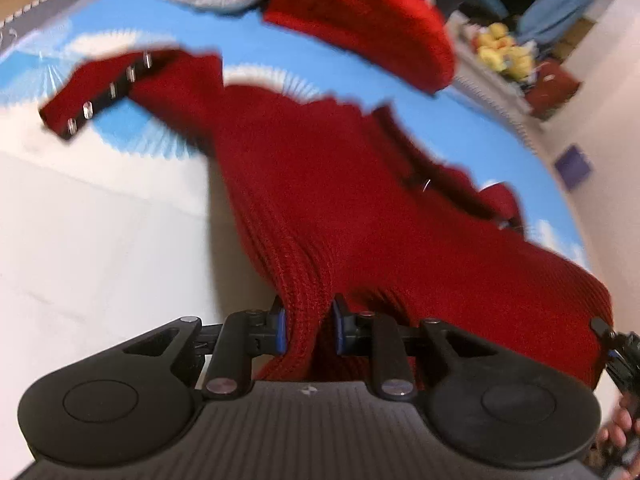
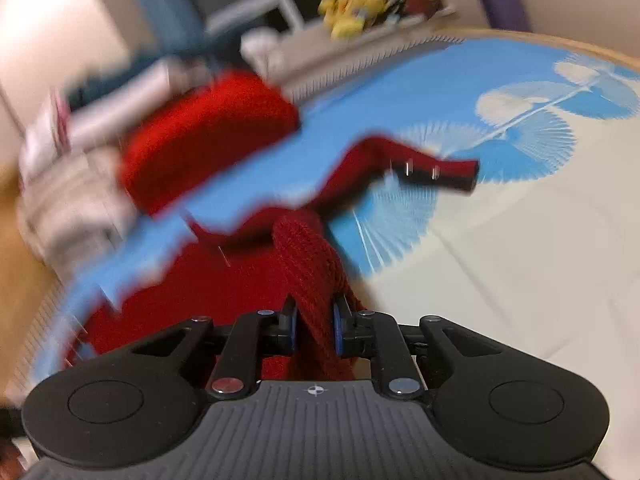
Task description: Fold small clothes
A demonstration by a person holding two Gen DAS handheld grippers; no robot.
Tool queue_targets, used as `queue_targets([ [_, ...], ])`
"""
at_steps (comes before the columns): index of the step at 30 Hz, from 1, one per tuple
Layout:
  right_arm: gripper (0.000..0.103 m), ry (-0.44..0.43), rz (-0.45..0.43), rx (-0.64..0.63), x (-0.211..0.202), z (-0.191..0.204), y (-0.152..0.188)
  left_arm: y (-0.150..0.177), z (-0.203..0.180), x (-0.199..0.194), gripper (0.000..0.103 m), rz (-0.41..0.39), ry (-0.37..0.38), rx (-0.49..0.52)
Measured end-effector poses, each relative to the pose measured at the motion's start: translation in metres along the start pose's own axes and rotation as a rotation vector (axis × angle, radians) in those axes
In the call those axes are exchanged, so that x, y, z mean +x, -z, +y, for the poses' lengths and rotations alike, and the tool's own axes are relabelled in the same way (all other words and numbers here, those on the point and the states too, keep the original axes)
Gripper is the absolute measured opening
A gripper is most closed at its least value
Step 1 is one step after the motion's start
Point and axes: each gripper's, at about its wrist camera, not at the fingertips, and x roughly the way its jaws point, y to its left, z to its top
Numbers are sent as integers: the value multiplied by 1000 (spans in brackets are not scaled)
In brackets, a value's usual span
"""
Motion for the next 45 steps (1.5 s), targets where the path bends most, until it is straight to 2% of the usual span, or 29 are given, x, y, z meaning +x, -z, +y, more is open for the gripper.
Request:
queue_targets([
  [3,17,-23,-74,56,-25,-4,-1,-8,18,-40,26,-30,17,-10],
  [4,17,-9,-63,43,-19,-4,-1,-13,24,-40,36,-29,2,-12],
  [5,18,23,-39,32,-9,-7,1,-16,29,-35,53,-27,-36,-11],
  [6,24,67,-8,25,6,-12,6,-19,37,-26,66,-48,-111,-10],
  [7,29,115,24,6,21,-19,13,-18,43,-14,85,-65,-220,-22],
  [8,37,193,69,-23,36,-26,19,-13,51,-2,87,-49,-338,-41],
  [9,46,276,126,-47,48,-33,25,-5,60,10,87,-3,-409,-53],
  [11,47,305,182,-61,51,-41,28,16,81,22,87,94,-390,-90],
  [13,55,303,137,-49,37,-46,29,36,94,21,87,133,-377,-143],
  [14,63,305,112,-50,27,-47,29,45,97,16,87,138,-381,-131],
  [15,67,308,87,-56,18,-48,30,51,97,11,87,130,-387,-99],
  [19,69,327,55,-29,-9,-64,45,92,84,-8,99,97,-428,35],
  [22,69,345,68,11,-21,-72,56,116,69,-2,100,132,-348,75],
  [25,69,429,85,-21,-26,-76,66,135,52,4,100,141,-271,97],
  [29,72,532,155,-159,-14,-85,76,155,39,5,100,131,-268,160],
  [32,73,518,237,-214,-2,-90,85,166,33,8,100,138,-267,203],
  [34,73,488,273,-202,2,-94,89,174,28,11,102,148,-262,219],
  [37,75,441,272,-161,7,-99,85,170,24,15,103,163,-224,218],
  [39,80,396,252,-97,12,-103,78,166,18,21,102,170,-192,164],
  [40,81,367,250,-72,16,-104,74,167,14,14,101,162,-178,125],
  [42,82,336,247,-56,24,-103,70,163,11,7,87,137,-190,70],
  [43,82,320,232,-57,27,-101,69,161,8,5,62,121,-223,69],
  [44,73,294,235,-64,31,-98,68,160,6,3,27,113,-246,75],
  [45,30,247,272,-83,35,-95,69,158,6,1,16,110,-266,68],
])
